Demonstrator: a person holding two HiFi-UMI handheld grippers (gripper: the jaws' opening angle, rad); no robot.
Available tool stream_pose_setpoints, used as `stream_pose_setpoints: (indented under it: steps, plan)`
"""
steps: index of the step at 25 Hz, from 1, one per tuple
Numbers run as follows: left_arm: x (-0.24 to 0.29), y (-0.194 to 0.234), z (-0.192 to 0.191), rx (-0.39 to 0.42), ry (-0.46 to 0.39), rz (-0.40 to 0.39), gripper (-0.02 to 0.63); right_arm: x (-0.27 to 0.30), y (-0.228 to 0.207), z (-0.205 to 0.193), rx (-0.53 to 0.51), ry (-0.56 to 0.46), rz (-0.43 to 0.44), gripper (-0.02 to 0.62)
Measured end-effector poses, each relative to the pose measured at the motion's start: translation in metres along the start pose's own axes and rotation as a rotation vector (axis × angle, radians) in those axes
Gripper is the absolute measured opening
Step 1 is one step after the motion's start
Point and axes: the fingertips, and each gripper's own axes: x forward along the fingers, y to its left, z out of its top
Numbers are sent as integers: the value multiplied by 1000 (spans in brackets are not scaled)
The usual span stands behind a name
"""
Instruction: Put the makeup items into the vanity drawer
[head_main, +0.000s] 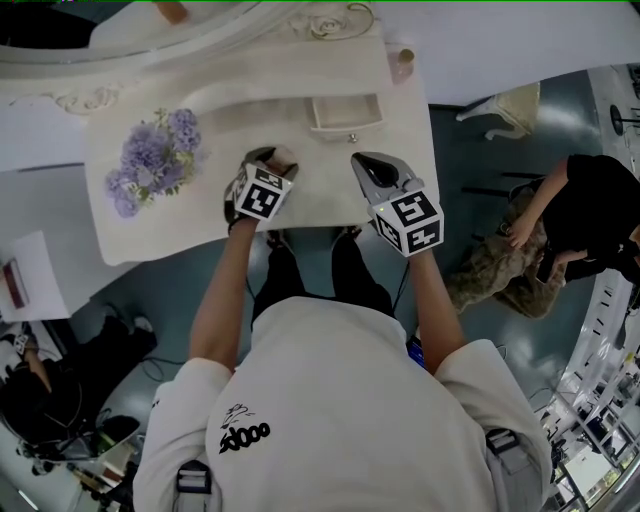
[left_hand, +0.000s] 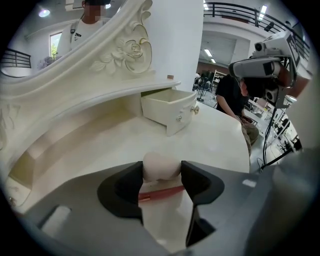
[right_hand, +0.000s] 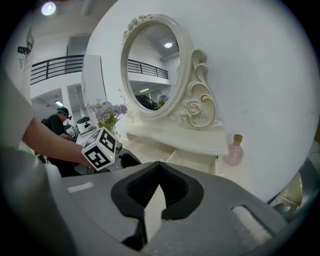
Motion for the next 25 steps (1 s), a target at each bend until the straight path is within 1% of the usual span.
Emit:
stream_pose_setpoints:
  steps: [5, 9, 13, 15, 19, 22, 25]
  plan:
    - [-2, 1, 7, 12, -6, -8, 252, -5, -5, 6, -25, -2, -25, 2]
    - [-12, 3, 20, 8, -44, -15, 250, -8, -10, 17, -10, -30, -46, 2]
    - [-26, 5, 52, 0, -127, -39, 250, -12, -23, 32, 65, -80, -78, 3]
    - [-32, 5, 68, 1, -162, -49, 250, -14, -30, 36, 68, -82, -102, 3]
    - [-41, -3, 96, -6, -204, -82, 250, -23, -38, 41, 43, -77, -136, 3]
    - [-38, -10, 117, -27, -229, -129, 250, -27, -44, 47, 60, -103, -132, 3]
    - [-25, -16, 135, -35, -234, -164, 250, -30, -52, 50, 72, -122, -133, 3]
